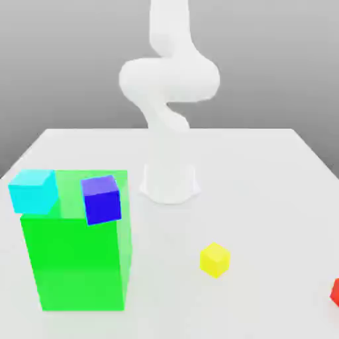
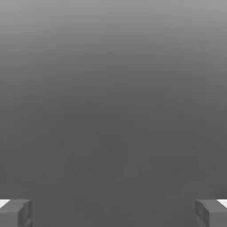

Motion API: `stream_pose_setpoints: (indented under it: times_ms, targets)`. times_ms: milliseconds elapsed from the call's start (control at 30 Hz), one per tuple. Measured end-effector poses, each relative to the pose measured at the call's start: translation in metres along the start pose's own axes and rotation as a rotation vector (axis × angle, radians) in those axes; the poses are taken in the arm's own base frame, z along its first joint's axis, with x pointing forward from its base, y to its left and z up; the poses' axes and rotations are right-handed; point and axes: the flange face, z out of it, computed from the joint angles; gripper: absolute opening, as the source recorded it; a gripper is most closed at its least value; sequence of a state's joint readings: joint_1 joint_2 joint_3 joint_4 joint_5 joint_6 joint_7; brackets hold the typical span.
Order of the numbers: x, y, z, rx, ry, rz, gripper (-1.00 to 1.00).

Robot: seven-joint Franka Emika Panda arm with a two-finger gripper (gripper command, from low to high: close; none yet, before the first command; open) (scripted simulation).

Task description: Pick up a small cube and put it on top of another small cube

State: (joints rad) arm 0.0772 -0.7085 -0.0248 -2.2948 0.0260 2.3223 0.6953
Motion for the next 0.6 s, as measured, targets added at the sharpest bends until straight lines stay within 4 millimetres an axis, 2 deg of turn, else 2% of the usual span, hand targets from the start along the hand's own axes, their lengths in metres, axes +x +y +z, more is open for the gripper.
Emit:
stream_pose_setpoints:
  times_ms: [133,300,500,600]
  targets:
    - [-0.021,-0.026,0.073,0.016,-0.148,-0.198,0.00]
    - [-0.068,-0.055,0.158,0.035,-0.310,-0.443,0.00]
    - [-0.151,-0.079,0.249,0.056,-0.482,-0.745,0.00]
    - [-0.205,-0.089,0.287,0.070,-0.562,-0.913,0.00]
